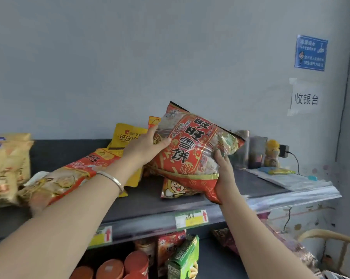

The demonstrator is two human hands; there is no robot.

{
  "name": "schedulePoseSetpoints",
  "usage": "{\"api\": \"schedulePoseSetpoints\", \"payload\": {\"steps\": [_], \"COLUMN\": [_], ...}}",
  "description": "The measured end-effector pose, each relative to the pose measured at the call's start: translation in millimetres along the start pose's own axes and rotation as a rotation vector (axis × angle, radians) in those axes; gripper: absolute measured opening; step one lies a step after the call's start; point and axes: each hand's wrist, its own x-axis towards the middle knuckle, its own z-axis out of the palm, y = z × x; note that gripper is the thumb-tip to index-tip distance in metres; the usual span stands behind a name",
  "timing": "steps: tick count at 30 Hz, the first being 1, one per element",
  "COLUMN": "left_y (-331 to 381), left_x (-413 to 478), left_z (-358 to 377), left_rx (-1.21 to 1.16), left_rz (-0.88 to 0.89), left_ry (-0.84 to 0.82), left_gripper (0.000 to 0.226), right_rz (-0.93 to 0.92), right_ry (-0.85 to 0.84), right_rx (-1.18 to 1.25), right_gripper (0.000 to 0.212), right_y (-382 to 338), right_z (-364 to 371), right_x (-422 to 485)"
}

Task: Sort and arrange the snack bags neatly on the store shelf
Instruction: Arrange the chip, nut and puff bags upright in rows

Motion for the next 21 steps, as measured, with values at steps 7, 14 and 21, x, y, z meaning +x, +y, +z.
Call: {"api": "schedulePoseSetpoints", "payload": {"steps": [7,14,21], "left_y": [-89,-184,-266], "left_x": [-70,-178,-311], "left_z": [-123,-259,-371], "left_rx": [0.125,0.033,-0.036], "left_rz": [-0.156,-0.305,-0.452], "left_ry": [0.238,0.368,0.546], "left_gripper": [0.078,0.083,0.089], "right_rz": [0.083,0.207,0.3], "right_ry": [-0.145,-0.345,-0.597], "right_rx": [-0.073,0.006,0.039], "right_gripper": [0.062,0.099,0.034], "right_y": [74,156,231], "right_z": [137,288,420], "right_x": [-31,-116,-233]}}
